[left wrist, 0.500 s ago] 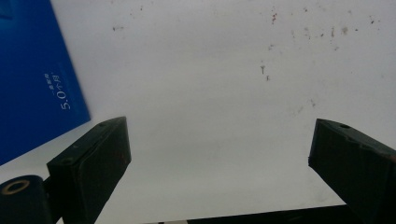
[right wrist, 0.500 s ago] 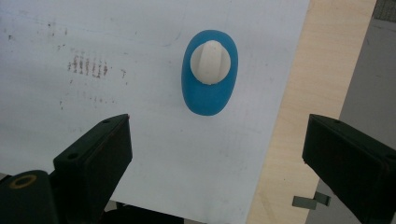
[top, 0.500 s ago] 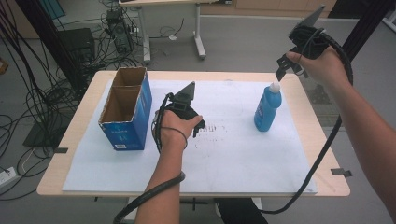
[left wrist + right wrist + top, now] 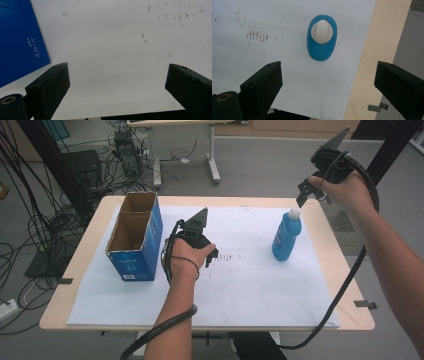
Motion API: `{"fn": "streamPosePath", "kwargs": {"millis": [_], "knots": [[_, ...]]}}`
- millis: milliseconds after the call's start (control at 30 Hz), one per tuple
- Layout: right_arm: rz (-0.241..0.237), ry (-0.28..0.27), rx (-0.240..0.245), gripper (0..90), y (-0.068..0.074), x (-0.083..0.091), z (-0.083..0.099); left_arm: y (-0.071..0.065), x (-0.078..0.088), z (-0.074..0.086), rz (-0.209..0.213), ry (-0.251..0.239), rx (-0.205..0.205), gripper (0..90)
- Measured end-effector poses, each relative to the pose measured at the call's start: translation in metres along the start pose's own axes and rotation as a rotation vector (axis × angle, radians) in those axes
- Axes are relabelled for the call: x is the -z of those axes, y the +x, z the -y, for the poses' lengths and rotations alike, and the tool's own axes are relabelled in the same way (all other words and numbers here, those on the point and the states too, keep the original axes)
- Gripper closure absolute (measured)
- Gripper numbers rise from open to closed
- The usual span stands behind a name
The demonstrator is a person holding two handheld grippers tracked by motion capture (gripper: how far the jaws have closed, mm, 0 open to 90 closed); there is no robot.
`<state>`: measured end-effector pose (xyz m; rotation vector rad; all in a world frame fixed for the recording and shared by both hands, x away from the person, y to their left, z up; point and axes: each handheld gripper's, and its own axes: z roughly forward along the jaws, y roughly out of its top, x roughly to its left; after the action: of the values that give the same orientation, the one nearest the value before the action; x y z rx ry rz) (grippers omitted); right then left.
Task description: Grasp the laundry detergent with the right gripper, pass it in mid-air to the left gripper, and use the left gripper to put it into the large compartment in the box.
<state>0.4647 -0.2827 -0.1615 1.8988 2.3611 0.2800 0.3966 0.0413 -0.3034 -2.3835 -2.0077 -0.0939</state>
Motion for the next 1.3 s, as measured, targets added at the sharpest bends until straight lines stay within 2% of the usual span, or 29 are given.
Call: {"fn": "streamPosePath", "kwargs": {"millis": [300,500,867,1300], "knots": [[-0.019,0.012,-0.004,8.2,-0.001,-0.004,0.003,-0.001,0.000,0.001,-0.002,-0.003,-0.011,6.1],[-0.021,0.000,0.001,9.0,-0.004,-0.010,0.007,-0.001,0.000,0.003,-0.004,-0.006,-0.007,6.1],[-0.024,0.019,-0.010,7.8,-0.009,-0.032,0.017,0.001,0.000,0.008,-0.004,-0.013,-0.008,6.2],[-0.043,-0.014,-0.021,4.9,-0.005,-0.054,0.029,0.002,0.001,0.014,0.006,-0.029,-0.011,6.2]]}}
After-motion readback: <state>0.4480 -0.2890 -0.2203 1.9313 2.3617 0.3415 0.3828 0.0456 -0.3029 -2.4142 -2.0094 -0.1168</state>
